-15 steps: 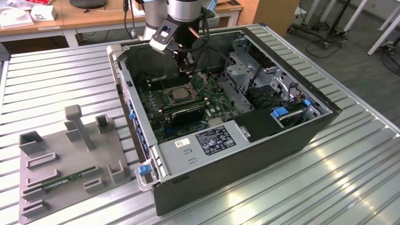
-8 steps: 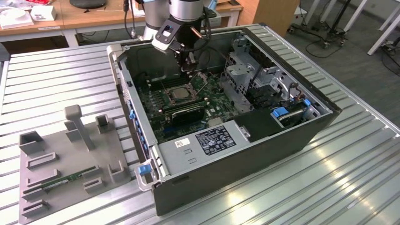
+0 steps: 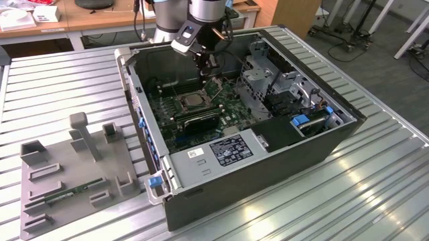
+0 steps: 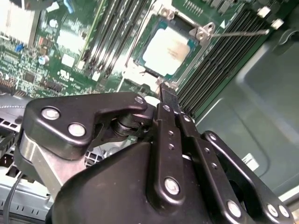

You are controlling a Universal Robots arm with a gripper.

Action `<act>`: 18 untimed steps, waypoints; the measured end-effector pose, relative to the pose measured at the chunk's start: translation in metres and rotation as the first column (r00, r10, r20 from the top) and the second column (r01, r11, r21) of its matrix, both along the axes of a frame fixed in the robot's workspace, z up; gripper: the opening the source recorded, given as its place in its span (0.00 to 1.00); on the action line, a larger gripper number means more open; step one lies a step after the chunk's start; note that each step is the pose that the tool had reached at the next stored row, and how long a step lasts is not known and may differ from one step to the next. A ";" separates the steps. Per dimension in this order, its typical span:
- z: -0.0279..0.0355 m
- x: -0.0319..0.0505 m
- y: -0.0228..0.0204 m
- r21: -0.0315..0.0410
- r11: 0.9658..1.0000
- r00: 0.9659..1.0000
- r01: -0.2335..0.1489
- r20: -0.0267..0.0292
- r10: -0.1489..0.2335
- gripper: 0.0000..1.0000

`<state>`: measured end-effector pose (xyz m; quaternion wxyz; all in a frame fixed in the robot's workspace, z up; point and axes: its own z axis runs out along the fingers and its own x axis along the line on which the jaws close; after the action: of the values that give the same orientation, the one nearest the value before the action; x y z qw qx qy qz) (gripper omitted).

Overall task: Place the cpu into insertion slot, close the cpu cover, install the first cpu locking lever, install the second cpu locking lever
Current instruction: 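Close the cpu cover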

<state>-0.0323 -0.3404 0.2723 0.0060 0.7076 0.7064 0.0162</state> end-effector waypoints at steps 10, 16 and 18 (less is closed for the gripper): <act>0.0000 0.0267 0.0000 0.000 1.000 1.000 0.000 0.000 0.000 0.11; 0.0000 0.0445 0.0000 0.000 1.000 1.000 0.000 0.000 0.000 0.11; 0.0000 0.0503 0.0000 0.000 1.000 1.000 0.000 0.000 0.000 0.11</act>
<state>0.0180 -0.3404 0.2722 0.0060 0.7076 0.7064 0.0163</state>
